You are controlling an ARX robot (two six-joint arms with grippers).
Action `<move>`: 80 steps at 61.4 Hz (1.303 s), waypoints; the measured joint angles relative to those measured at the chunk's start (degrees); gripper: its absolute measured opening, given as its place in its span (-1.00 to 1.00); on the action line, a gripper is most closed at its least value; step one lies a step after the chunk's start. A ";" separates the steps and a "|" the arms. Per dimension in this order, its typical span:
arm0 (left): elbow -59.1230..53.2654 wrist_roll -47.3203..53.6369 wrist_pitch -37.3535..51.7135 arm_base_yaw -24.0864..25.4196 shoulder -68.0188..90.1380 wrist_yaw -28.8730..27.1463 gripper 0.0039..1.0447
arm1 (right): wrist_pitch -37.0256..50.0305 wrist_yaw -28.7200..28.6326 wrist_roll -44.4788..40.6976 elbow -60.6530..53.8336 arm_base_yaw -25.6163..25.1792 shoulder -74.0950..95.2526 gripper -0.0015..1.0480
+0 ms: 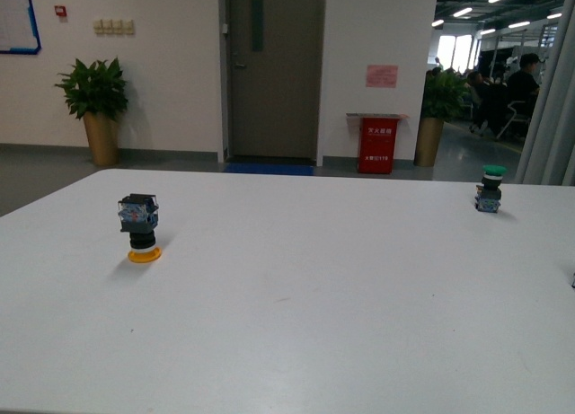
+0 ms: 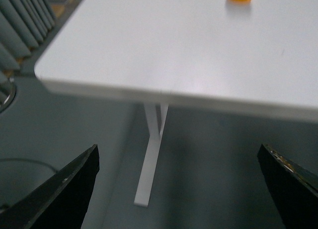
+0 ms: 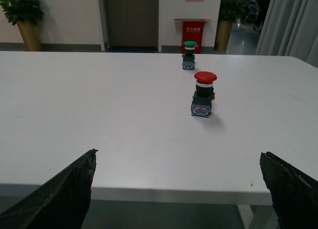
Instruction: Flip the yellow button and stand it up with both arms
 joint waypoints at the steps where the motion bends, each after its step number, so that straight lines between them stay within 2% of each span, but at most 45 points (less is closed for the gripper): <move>1: 0.57 0.04 0.94 0.04 0.76 -0.13 0.89 | 0.00 0.00 0.00 0.00 0.00 0.00 0.87; 13: 14.80 2.73 20.83 -1.49 23.93 -1.92 0.89 | 0.00 0.09 0.00 0.00 0.00 -0.02 0.87; 18: 22.18 3.08 24.74 -3.28 35.32 -1.84 0.89 | 0.00 0.09 0.00 0.00 0.00 -0.02 0.87; 22: 30.95 2.82 25.20 -5.27 47.71 -2.58 0.89 | 0.00 0.09 0.00 0.00 0.00 -0.02 0.87; 32: 46.25 1.62 23.32 -8.09 66.18 -3.23 0.89 | 0.00 0.09 0.00 0.00 0.00 -0.02 0.87; 46: 60.43 -2.54 18.18 -9.27 81.48 -2.36 0.89 | 0.00 0.11 0.00 0.00 0.00 -0.02 0.87; 59: 65.40 -4.42 17.35 -9.18 86.42 -2.27 0.89 | 0.00 0.11 0.00 0.00 0.00 -0.02 0.87; 80: 65.85 -5.27 17.53 -8.35 89.20 -1.33 0.89 | 0.00 0.11 0.00 0.00 0.00 -0.02 0.87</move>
